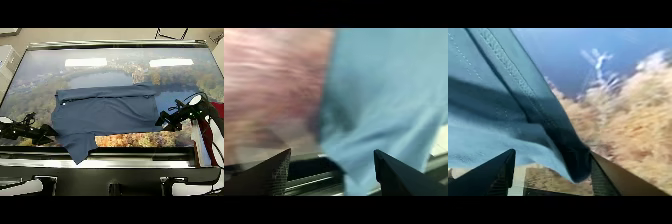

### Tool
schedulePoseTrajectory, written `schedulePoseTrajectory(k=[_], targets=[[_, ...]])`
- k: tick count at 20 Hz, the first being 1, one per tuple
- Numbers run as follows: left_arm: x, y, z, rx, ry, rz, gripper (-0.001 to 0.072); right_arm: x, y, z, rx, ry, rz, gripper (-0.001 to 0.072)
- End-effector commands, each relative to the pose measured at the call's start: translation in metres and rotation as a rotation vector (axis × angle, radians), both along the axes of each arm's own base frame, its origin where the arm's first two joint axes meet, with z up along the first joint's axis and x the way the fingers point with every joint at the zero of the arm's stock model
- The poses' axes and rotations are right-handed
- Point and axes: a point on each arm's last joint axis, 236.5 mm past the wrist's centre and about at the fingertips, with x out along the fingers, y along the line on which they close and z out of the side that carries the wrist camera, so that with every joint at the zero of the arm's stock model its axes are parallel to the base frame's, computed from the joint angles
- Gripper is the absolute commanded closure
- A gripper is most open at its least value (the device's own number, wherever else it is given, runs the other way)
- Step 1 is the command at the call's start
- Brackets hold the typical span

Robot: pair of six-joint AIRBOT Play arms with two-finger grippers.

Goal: Fold the clothes and pants, and hang the long-sleeved shirts on hangers.

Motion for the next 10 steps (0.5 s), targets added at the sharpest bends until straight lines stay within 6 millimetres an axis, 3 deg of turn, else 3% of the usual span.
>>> schedulePoseTrajectory(k=[1, 3, 4, 5, 8, 10], targets=[[0.006, -0.006, -0.015, 0.029, 0.014, 0.007, 0.0281, 0.002, 0.0, -0.001, 0.0, -0.006, -0.003, 0.0175], [0.013, -0.005, -0.017, 0.051, 0.004, 0.031, 0.0587, -0.001, 0.001, 0.0, 0.005, 0.003, 0.002, 0.0321], [0.015, -0.004, -0.015, 0.052, -0.002, 0.032, 0.0673, -0.003, 0.002, 0.001, 0.009, 0.011, 0.006, 0.0442], [0.018, -0.003, -0.012, 0.057, -0.02, 0.025, 0.0684, -0.005, 0.003, 0.001, 0.012, 0.016, 0.011, 0.068], [0.045, 0.01, 0.02, 0.104, -0.137, 0.023, 0.0686, -0.008, 0.015, 0.014, 0.08, 0.005, 0.067, 0.0676], [0.081, 0.023, 0.074, 0.168, -0.318, 0.023, 0.0686, 0.004, 0.015, 0.041, 0.089, -0.058, 0.115, 0.0676]])
